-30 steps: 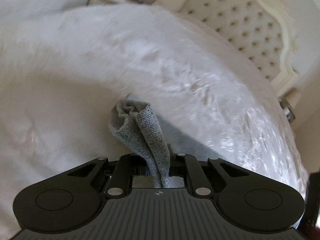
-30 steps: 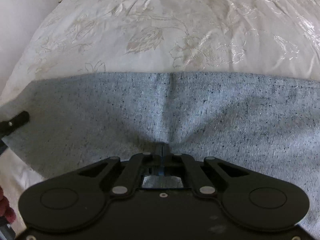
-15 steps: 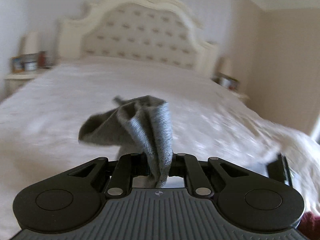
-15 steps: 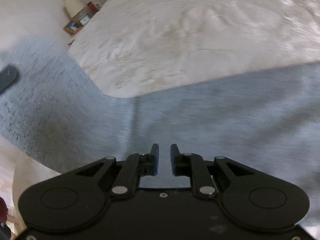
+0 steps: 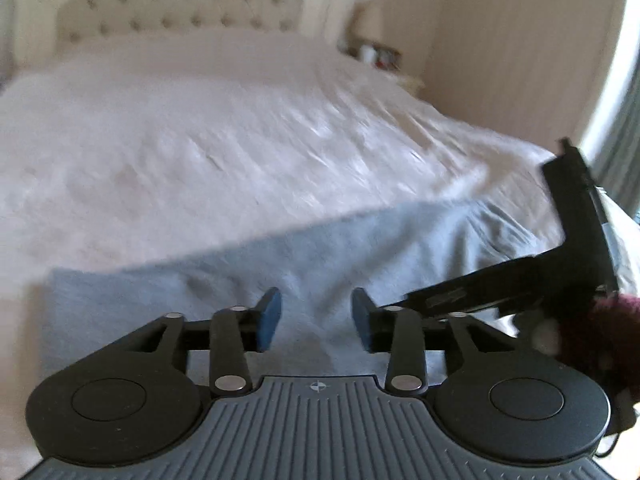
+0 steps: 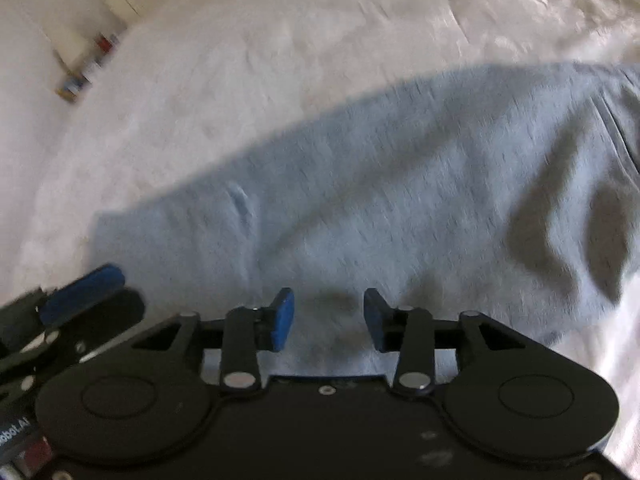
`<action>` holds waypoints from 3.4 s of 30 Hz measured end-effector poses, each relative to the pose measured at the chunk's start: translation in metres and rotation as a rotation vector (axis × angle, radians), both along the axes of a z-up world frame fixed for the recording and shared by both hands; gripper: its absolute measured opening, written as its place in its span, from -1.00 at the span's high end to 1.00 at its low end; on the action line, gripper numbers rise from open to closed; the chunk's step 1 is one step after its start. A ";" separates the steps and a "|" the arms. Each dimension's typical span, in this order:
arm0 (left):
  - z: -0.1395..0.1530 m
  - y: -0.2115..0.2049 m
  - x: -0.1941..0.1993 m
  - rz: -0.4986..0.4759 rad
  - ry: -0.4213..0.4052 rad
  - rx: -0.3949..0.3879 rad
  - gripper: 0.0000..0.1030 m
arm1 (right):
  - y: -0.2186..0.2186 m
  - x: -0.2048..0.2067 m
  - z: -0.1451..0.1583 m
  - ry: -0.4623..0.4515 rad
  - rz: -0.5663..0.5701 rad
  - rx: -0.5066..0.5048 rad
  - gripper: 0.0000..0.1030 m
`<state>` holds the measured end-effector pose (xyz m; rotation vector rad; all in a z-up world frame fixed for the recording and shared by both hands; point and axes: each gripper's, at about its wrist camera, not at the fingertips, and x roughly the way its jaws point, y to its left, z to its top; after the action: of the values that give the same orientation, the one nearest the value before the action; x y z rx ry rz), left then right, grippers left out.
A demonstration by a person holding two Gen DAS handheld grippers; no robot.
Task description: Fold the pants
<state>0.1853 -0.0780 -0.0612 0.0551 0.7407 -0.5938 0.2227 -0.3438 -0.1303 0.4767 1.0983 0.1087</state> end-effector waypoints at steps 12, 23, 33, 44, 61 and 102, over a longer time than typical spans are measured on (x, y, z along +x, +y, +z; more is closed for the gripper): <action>-0.092 0.100 0.069 0.313 0.379 0.101 0.08 | 0.042 0.038 -0.035 0.024 0.074 0.114 -0.74; -0.051 0.109 0.072 0.341 0.292 -0.003 -0.10 | 0.061 0.049 -0.012 -0.018 0.154 0.115 0.86; -0.068 0.115 0.086 0.347 0.337 0.072 -0.16 | 0.029 0.054 -0.021 0.098 0.171 -0.096 0.46; -0.070 0.125 0.069 0.415 0.362 0.155 -0.23 | 0.046 0.034 0.008 -0.139 0.125 -0.110 0.32; -0.039 0.048 -0.016 0.236 0.354 0.161 -0.23 | -0.069 -0.043 0.031 -0.234 -0.217 -0.076 -0.47; -0.043 -0.070 -0.004 0.333 0.381 0.231 -0.23 | -0.275 0.091 -0.035 -0.203 0.051 -0.187 0.87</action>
<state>0.1816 -0.1476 -0.1039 0.0306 1.1599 -0.1969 0.3135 -0.6184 -0.1654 0.2639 0.9113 0.0962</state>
